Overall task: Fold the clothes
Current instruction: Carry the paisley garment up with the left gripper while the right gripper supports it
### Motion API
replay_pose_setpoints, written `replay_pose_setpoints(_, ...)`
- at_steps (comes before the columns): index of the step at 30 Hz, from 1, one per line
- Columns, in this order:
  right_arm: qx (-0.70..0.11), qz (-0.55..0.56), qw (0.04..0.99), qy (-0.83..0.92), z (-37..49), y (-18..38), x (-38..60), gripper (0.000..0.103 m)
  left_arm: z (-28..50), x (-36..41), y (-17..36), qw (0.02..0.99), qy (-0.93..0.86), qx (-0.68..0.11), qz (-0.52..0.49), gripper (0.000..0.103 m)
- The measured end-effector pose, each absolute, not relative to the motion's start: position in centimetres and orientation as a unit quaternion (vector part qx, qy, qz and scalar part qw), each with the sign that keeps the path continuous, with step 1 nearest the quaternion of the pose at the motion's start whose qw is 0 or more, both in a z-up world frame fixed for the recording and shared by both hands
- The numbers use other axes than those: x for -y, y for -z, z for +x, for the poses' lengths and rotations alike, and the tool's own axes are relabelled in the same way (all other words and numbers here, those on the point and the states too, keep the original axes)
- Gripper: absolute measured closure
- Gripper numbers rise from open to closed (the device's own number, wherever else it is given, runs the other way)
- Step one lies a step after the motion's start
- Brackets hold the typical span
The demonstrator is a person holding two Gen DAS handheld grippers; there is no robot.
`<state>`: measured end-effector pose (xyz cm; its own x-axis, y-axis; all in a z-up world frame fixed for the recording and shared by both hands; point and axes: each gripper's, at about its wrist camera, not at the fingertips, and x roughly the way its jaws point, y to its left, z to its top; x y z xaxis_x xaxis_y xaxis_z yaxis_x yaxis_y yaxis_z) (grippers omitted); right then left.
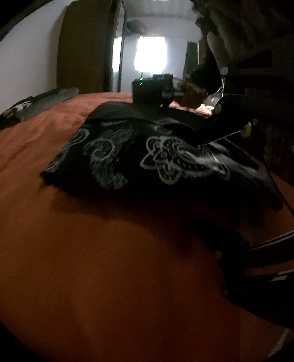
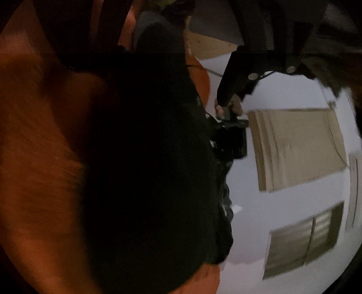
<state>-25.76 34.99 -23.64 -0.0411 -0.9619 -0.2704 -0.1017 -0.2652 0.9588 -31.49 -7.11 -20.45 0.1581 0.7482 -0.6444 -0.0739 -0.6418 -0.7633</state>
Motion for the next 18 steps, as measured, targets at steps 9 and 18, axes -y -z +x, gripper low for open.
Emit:
replay_pose_setpoints(9, 0.42, 0.579, 0.358, 0.6, -25.9, 22.4, -33.2, 0.089, -31.5, 5.4, 20.7, 0.377, -0.593, 0.284, -0.652, 0.066)
replay_pose_setpoints(18, 0.381, 0.556, 0.356, 0.647, -28.0, 18.2, -33.1, 0.093, -31.9, 4.6, 18.4, 0.389, -0.619, 0.329, -0.598, 0.077)
